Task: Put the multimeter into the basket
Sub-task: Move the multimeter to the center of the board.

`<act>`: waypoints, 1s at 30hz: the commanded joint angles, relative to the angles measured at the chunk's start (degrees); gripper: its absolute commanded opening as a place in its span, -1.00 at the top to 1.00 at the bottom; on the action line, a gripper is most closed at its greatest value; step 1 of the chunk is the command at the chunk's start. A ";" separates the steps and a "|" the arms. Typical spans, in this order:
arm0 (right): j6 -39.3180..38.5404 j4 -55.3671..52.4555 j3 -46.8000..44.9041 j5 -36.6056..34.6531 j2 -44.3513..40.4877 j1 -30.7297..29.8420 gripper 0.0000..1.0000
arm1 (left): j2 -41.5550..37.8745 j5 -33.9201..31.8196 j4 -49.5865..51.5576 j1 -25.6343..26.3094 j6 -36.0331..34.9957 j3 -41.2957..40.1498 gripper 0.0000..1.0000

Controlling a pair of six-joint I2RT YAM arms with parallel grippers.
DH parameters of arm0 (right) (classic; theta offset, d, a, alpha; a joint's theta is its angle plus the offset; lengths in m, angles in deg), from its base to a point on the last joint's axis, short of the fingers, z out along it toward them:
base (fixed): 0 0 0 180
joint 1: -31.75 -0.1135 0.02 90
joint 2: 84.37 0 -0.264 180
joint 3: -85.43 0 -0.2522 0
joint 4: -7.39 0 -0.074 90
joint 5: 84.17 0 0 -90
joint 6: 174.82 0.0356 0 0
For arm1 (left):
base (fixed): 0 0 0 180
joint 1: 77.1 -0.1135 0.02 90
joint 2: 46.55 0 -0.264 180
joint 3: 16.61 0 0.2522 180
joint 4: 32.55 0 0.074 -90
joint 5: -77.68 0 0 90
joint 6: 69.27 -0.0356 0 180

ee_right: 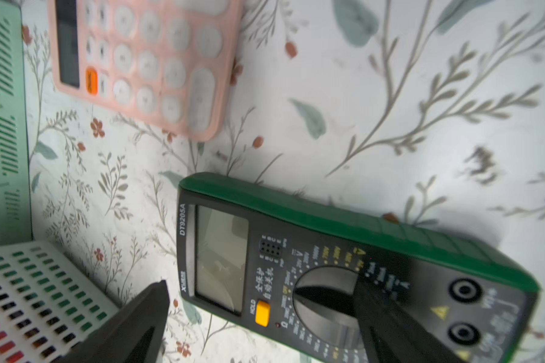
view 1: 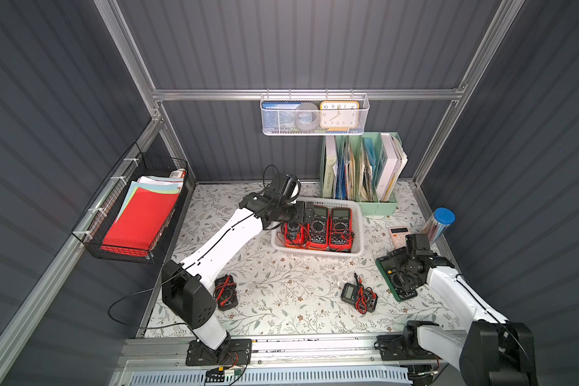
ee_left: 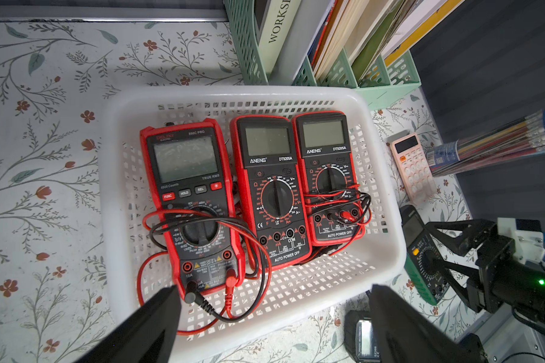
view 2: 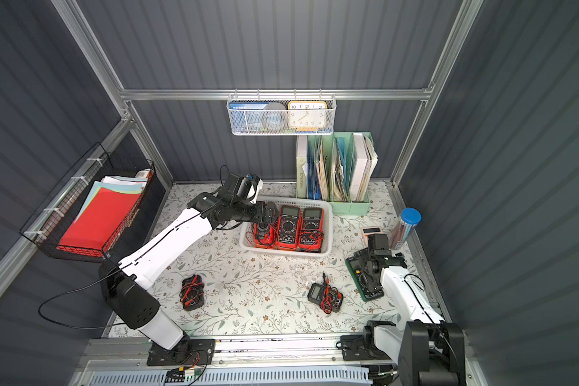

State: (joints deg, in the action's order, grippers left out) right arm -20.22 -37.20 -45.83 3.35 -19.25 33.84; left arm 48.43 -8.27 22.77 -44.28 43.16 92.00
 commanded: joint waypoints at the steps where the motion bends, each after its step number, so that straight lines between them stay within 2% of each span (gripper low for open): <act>1: -1.71 -6.97 5.51 1.26 0.50 -2.64 -0.98 | -2.24 -0.70 1.15 0.33 -0.45 0.91 -0.98; 3: -6.34 -9.57 8.54 0.54 -0.19 -2.74 -0.98 | -2.46 -0.71 1.02 0.38 -0.46 0.69 -0.99; 5: -9.52 -12.70 9.79 -3.36 -0.98 -2.66 -0.98 | -2.65 -0.70 0.91 0.40 -0.46 0.69 -0.98; 8: -13.38 -11.95 7.41 -9.23 -3.02 -2.38 -0.98 | -2.70 -0.47 0.68 0.39 -0.37 0.93 -0.98; 11: -16.35 -7.49 2.97 -10.11 -4.98 0.87 -0.98 | -2.39 -0.19 0.89 0.36 -0.35 1.63 -0.98; 16: -20.18 -0.03 -0.80 -3.60 -2.27 12.45 -0.98 | -2.25 0.19 1.15 0.40 -0.29 2.48 -0.98; 19: -21.61 2.16 -0.83 0.93 2.05 16.98 -0.98 | -2.55 0.12 1.15 0.40 -0.19 2.37 -0.98; 24: -21.66 3.23 -1.35 10.34 7.04 17.69 -0.98 | -3.30 -0.67 0.58 0.45 -0.11 1.23 -0.99; 29: -17.94 5.25 -6.40 16.01 1.51 17.52 -0.97 | -3.07 -0.62 0.37 0.49 0.31 0.82 -0.99; 30: -17.21 6.12 -7.38 19.07 0.59 17.35 -0.97 | -3.09 -0.57 0.21 0.49 0.33 0.73 -0.99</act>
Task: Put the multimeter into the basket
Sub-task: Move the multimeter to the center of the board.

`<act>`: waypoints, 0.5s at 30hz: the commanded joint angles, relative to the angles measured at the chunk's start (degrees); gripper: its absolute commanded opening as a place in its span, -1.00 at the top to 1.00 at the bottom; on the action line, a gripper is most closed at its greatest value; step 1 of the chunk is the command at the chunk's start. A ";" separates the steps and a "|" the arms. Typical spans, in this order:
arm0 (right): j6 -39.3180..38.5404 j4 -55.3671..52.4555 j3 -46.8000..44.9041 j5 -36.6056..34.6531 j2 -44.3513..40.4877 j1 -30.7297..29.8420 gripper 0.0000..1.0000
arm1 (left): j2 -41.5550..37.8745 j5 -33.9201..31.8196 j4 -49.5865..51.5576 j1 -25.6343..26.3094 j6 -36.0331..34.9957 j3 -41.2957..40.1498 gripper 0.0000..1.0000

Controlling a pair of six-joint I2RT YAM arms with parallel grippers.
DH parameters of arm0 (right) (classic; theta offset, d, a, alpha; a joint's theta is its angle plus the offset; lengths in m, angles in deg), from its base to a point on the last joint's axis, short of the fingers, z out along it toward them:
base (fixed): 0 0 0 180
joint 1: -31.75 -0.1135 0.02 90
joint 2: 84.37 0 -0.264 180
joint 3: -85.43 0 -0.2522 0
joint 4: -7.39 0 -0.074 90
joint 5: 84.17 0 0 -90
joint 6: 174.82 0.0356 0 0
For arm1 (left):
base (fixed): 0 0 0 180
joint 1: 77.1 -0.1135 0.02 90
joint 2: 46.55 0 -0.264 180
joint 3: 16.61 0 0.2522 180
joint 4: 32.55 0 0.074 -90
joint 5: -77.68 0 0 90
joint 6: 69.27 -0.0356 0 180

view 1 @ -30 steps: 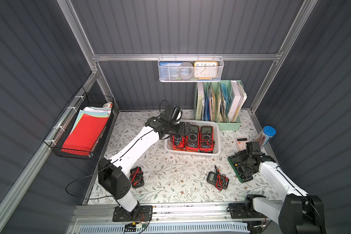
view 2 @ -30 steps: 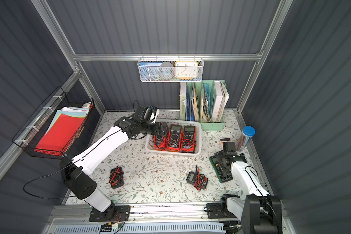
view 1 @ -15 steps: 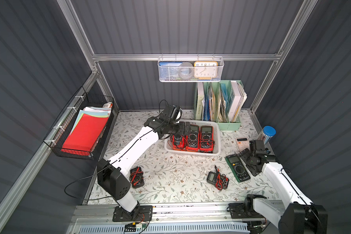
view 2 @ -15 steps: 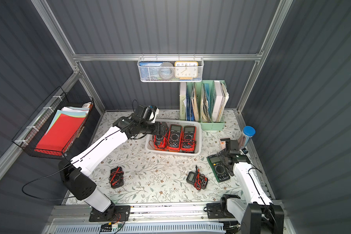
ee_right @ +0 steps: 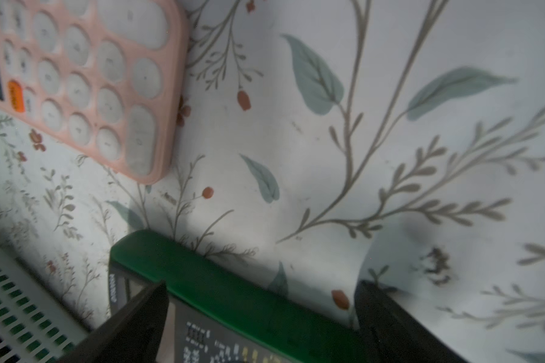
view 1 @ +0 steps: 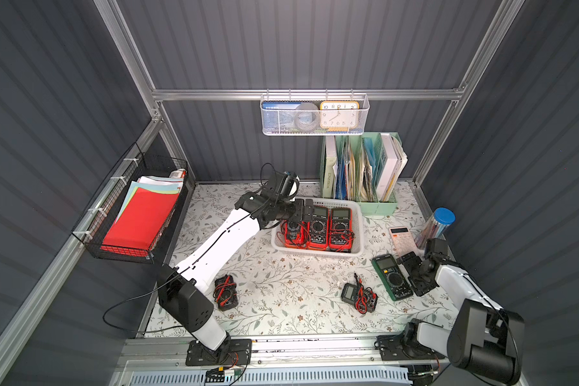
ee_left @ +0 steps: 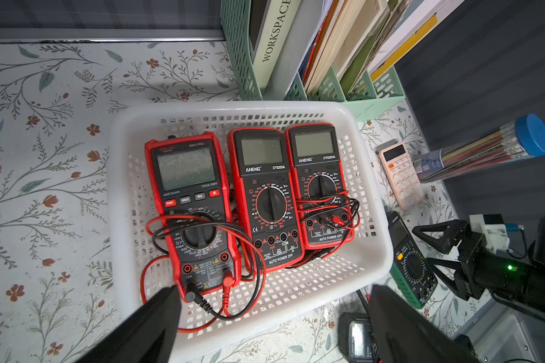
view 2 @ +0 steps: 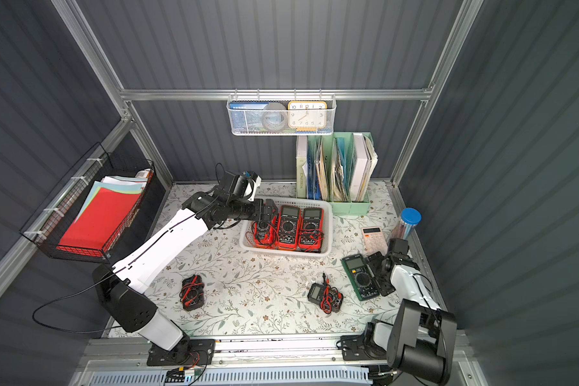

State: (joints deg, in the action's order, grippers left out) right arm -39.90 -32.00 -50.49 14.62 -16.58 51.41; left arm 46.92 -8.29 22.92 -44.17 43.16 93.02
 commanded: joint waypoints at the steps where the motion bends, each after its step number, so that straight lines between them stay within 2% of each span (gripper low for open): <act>1: 2.94 0.65 -3.30 8.86 -3.16 -0.24 -0.97 | -1.54 -0.60 0.01 0.36 0.39 -0.34 -0.99; 5: 6.07 -0.12 -5.31 12.65 -9.03 -2.36 -0.96 | -1.24 -0.52 -0.47 0.47 0.55 -0.51 -0.98; 8: 6.95 -3.97 -4.70 12.64 -12.80 -5.21 -0.96 | -0.75 -0.18 -0.71 0.56 0.83 -0.58 -0.99; 11: 3.75 -9.55 -1.92 8.48 -14.79 -8.14 -0.98 | -0.49 -0.14 -0.76 0.82 0.87 -0.69 -0.99; 15: -5.39 -16.35 3.00 1.47 -10.21 -11.10 -0.98 | -0.31 0.12 -0.98 1.00 0.79 -0.78 -0.98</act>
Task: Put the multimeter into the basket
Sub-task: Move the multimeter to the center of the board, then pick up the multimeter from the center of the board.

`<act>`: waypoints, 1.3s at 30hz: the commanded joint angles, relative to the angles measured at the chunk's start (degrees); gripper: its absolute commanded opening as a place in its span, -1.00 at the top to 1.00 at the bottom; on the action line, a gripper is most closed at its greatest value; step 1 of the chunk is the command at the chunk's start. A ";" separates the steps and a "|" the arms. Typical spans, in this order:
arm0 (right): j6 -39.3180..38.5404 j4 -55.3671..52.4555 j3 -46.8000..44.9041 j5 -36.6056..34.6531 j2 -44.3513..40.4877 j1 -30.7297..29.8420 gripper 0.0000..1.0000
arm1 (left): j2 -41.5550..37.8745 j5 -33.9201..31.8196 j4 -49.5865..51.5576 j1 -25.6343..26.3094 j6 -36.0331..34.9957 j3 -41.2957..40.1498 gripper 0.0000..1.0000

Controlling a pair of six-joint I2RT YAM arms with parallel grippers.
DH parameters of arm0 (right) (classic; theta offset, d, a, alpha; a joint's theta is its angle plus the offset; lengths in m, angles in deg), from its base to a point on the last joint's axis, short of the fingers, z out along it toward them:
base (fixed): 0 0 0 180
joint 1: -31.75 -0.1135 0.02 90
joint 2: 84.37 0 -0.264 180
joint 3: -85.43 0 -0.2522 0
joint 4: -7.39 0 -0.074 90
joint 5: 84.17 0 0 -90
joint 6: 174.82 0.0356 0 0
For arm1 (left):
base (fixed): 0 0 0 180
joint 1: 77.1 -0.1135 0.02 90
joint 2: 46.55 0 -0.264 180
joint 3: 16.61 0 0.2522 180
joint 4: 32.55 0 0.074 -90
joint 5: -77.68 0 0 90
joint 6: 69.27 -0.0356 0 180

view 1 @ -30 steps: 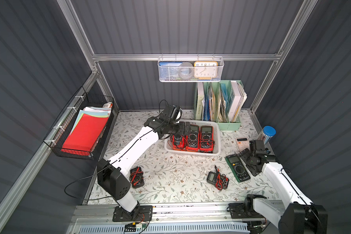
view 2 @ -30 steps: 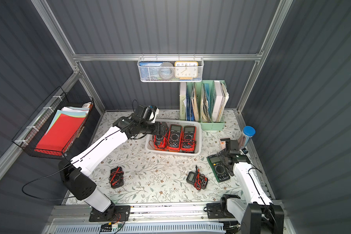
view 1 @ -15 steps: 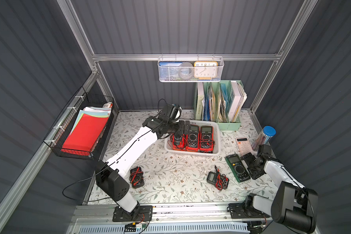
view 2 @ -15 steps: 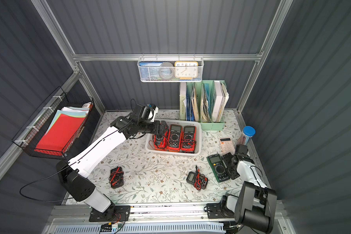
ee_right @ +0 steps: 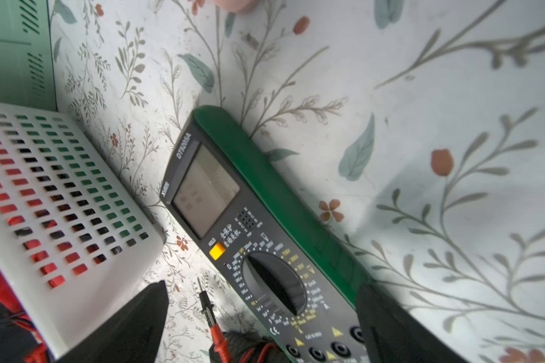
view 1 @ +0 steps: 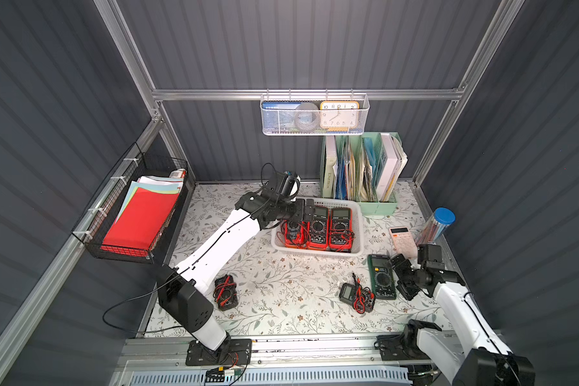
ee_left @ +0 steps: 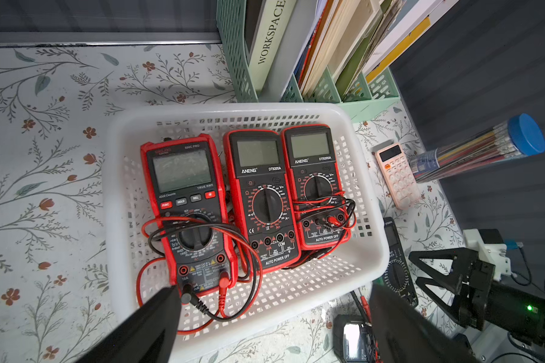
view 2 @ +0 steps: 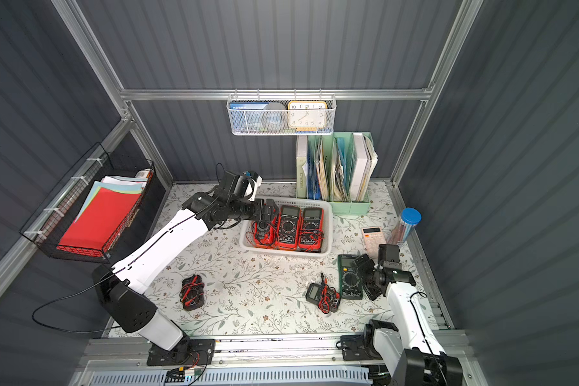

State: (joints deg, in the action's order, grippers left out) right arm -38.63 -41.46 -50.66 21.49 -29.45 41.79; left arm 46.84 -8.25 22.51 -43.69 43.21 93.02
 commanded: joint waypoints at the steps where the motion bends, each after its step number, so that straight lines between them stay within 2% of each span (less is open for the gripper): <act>1: -8.59 -7.52 4.01 -5.93 4.41 -2.18 -0.98 | -0.14 0.15 -0.53 0.52 0.72 -0.71 -0.98; 5: -13.31 -7.53 6.55 -5.03 11.55 -5.68 -0.98 | 0.04 0.55 -0.43 0.68 0.73 -0.43 -0.99; 9: -13.90 -9.06 9.77 -12.11 13.75 -11.41 -0.98 | 0.04 0.46 -0.12 0.78 0.55 -0.08 -0.99; 20: -13.99 -4.48 8.78 -15.53 20.36 -12.07 -0.98 | 0.00 0.45 -0.35 0.96 0.38 -0.07 -0.98; 24: -13.50 -1.81 6.56 -12.10 19.01 -12.39 -0.98 | -0.04 0.12 -0.08 0.96 0.20 -0.16 -0.98; 32: -10.54 -0.28 4.54 -8.07 9.86 -13.09 -0.98 | 0.17 0.23 -0.34 0.96 0.20 -0.43 -0.98; 39: -10.51 -0.50 5.27 -9.25 13.19 -14.75 -0.98 | 0.22 0.37 -0.39 0.96 0.20 -0.16 -0.98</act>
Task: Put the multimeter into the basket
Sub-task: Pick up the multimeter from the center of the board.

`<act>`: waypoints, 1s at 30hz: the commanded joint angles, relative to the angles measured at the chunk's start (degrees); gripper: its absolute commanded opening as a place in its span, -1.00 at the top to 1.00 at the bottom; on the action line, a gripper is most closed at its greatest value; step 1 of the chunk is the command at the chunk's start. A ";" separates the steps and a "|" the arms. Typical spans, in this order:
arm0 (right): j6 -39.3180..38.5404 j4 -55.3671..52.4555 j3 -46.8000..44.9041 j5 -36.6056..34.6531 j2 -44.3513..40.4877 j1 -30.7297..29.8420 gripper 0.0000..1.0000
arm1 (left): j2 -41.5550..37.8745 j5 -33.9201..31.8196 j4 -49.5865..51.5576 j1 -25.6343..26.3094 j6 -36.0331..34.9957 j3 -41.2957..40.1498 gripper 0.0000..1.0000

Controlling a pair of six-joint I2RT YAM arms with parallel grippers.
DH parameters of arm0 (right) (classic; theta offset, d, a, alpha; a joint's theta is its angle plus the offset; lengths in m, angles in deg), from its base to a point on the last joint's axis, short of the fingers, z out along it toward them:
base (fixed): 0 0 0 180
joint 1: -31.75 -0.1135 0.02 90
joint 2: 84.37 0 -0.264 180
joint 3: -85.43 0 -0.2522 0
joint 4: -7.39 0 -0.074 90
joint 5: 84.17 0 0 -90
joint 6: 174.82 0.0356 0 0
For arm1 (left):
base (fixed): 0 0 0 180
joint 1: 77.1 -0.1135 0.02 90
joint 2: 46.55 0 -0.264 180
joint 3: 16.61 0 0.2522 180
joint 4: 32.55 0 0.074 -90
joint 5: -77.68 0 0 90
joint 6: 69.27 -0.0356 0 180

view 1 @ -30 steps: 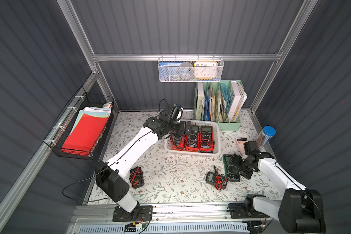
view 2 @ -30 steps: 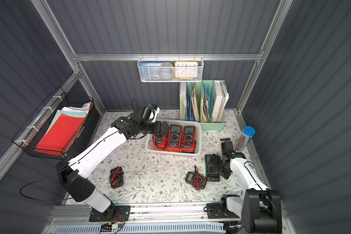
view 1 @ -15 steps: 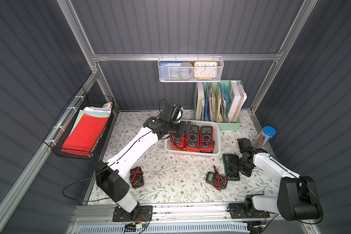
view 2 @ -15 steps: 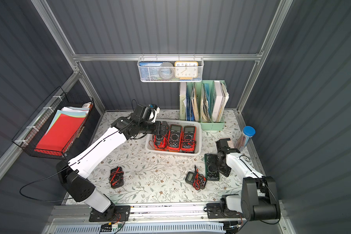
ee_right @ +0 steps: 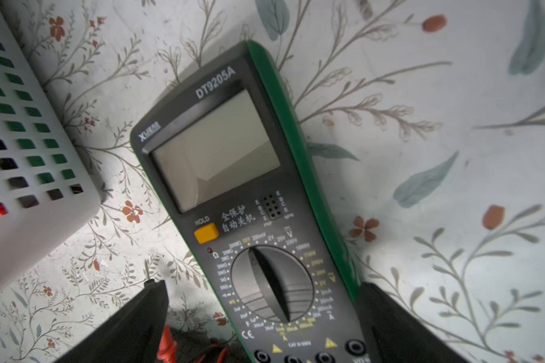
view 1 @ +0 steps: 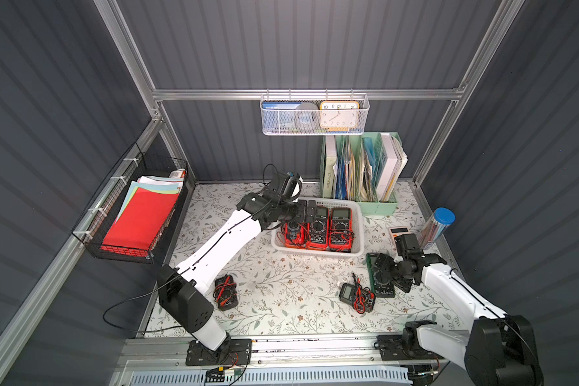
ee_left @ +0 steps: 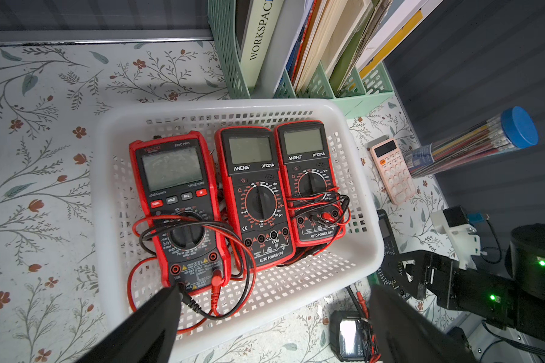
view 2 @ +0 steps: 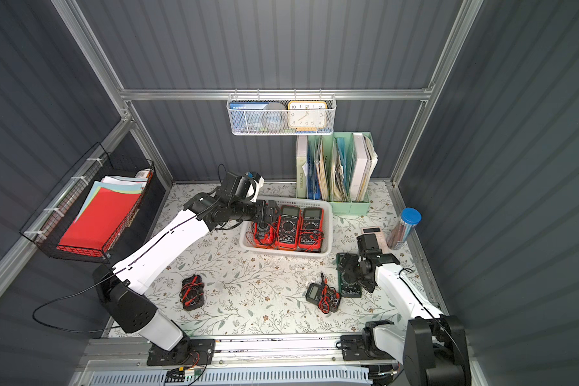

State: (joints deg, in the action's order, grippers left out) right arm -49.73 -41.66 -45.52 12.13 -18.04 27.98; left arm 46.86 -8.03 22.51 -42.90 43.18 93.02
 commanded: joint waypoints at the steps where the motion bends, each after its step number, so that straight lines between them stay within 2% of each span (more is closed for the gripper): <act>1: 0.61 -0.36 0.13 -0.51 2.39 -1.14 -0.98 | 0.12 0.06 -0.27 0.17 0.22 -0.16 -0.99; 10: 0.71 -1.18 0.08 -6.39 2.76 -1.42 -0.98 | 0.02 -0.16 -0.08 0.17 0.04 -0.38 -0.98; 13: 0.13 0.93 -0.94 -5.43 2.74 -1.46 -0.98 | 0.26 -0.11 -0.11 0.17 0.04 -0.17 -0.98; 19: -2.12 3.75 -0.85 1.54 6.97 -2.69 -0.98 | 0.71 -0.06 -0.17 0.17 -0.05 0.18 -0.98; 30: -1.20 2.78 0.37 -0.81 7.22 -7.01 -0.98 | 0.64 0.01 -0.52 0.17 -0.03 -0.51 -0.98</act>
State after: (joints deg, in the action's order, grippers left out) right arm -50.82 -36.59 -45.61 11.56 -11.16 22.15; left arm 47.05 -8.05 22.51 -42.90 43.18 93.02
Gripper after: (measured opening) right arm 0.990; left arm 0.992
